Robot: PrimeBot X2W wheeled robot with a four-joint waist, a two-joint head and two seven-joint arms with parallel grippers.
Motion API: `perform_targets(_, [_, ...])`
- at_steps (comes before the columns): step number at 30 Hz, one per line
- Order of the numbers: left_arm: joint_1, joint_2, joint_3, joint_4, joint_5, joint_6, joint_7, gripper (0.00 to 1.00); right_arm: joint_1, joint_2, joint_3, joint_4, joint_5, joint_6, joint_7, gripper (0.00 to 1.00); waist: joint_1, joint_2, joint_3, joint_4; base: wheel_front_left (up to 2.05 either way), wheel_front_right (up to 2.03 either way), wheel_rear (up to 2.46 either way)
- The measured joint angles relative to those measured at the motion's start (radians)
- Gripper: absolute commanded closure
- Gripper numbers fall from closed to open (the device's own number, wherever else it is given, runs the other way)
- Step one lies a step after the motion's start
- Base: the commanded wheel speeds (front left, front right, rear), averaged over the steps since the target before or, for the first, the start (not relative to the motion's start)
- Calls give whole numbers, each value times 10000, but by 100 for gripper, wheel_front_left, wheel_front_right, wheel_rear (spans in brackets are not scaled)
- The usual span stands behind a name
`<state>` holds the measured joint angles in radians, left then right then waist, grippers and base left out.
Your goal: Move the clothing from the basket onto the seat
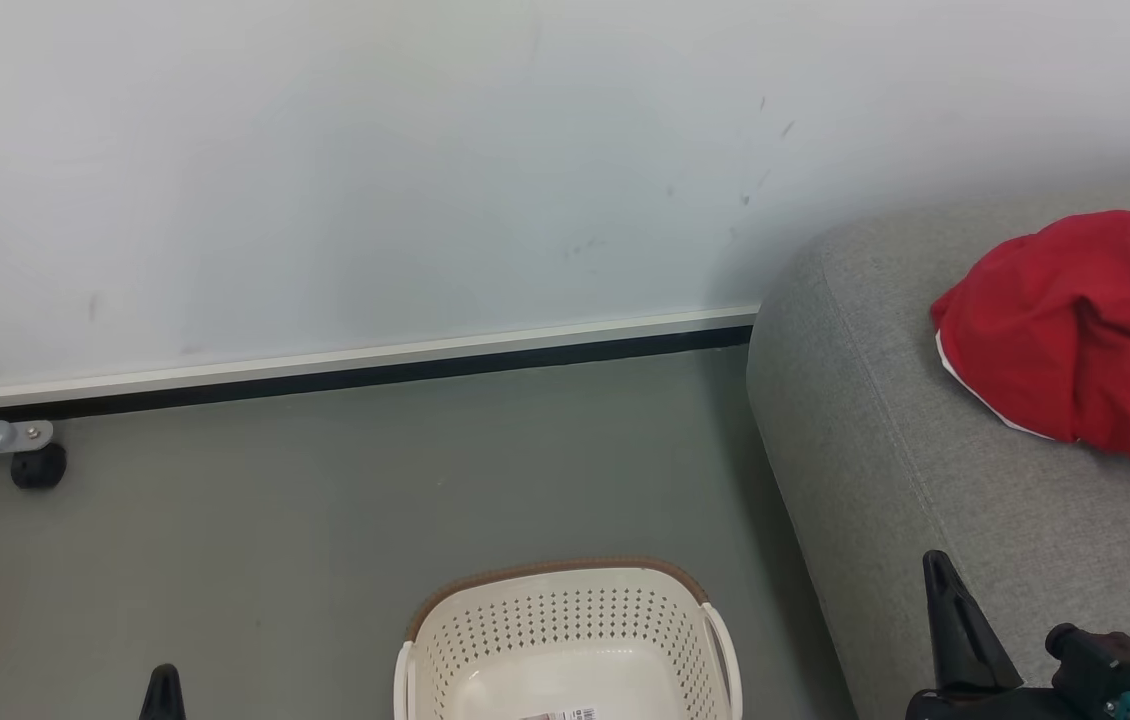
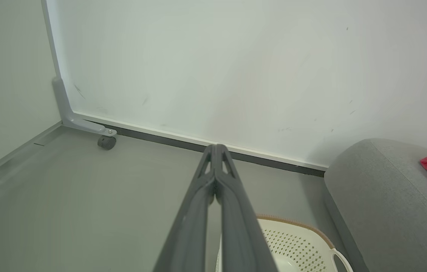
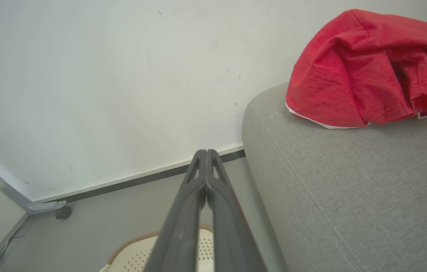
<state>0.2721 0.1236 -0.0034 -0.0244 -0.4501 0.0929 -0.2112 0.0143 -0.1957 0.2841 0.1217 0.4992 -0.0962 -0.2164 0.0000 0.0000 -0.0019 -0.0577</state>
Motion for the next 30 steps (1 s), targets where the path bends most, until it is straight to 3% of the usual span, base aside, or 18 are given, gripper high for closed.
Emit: perform_targets(30, [-1067, -245, 322, 982, -3760, -675, 1137, 100, -259, 491, -1371, 554, 3563, 635, 1110, 100, 0, 0, 12, 188, 0, 0, 0])
